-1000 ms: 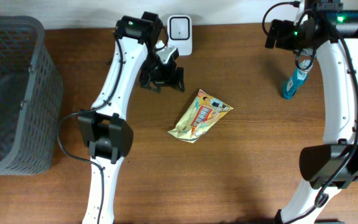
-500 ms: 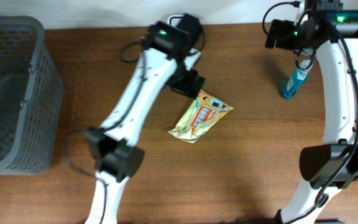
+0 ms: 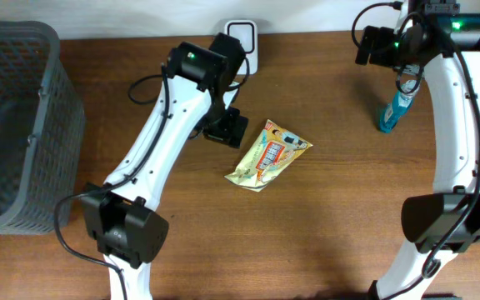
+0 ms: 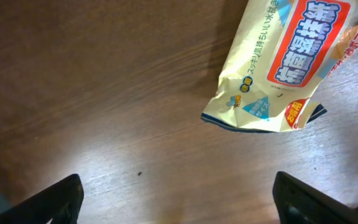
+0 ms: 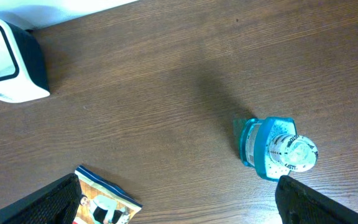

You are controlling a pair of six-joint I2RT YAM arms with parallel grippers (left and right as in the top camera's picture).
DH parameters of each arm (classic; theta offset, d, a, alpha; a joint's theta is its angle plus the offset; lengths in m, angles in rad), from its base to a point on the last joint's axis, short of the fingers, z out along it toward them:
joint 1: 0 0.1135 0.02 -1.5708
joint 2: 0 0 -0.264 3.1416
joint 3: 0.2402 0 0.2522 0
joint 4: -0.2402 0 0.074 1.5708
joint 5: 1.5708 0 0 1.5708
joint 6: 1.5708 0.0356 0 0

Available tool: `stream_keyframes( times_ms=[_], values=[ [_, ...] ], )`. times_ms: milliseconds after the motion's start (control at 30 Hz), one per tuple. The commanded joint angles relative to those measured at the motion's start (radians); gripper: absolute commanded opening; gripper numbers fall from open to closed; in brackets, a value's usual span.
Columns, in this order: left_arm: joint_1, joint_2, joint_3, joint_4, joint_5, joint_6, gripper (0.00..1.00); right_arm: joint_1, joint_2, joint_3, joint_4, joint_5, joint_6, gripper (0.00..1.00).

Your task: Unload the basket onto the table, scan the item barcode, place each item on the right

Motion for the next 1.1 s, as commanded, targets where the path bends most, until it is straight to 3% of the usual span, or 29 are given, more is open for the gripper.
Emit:
stream_keyframes(
  times_ms=[0,233,333,567,733,967,1067],
  values=[
    [-0.001,0.008,-0.010,0.014,0.055,-0.013,0.95,0.004,0.007,-0.009,-0.001,0.009,0.000,0.99],
    [-0.001,0.008,-0.010,0.018,0.054,-0.013,0.95,0.004,0.007,-0.009,-0.001,0.009,0.000,0.99],
    [0.000,0.008,-0.010,0.035,0.051,-0.013,1.00,0.004,0.007,-0.009,-0.001,0.009,0.000,0.99],
    [0.013,0.008,-0.010,0.003,-0.061,-0.013,0.99,0.004,0.007,-0.009,-0.001,0.009,0.000,0.98],
    [0.070,0.008,-0.010,0.050,-0.060,-0.013,0.99,0.004,0.007,-0.009,-0.001,0.009,0.000,0.99],
    [0.109,0.008,-0.011,0.037,-0.017,-0.013,0.99,0.004,0.007,-0.009,0.161,0.007,0.014,0.99],
    [0.109,0.008,-0.011,0.037,-0.017,-0.013,0.99,0.004,0.007,-0.009,0.130,-0.111,0.018,0.99]
  ],
)
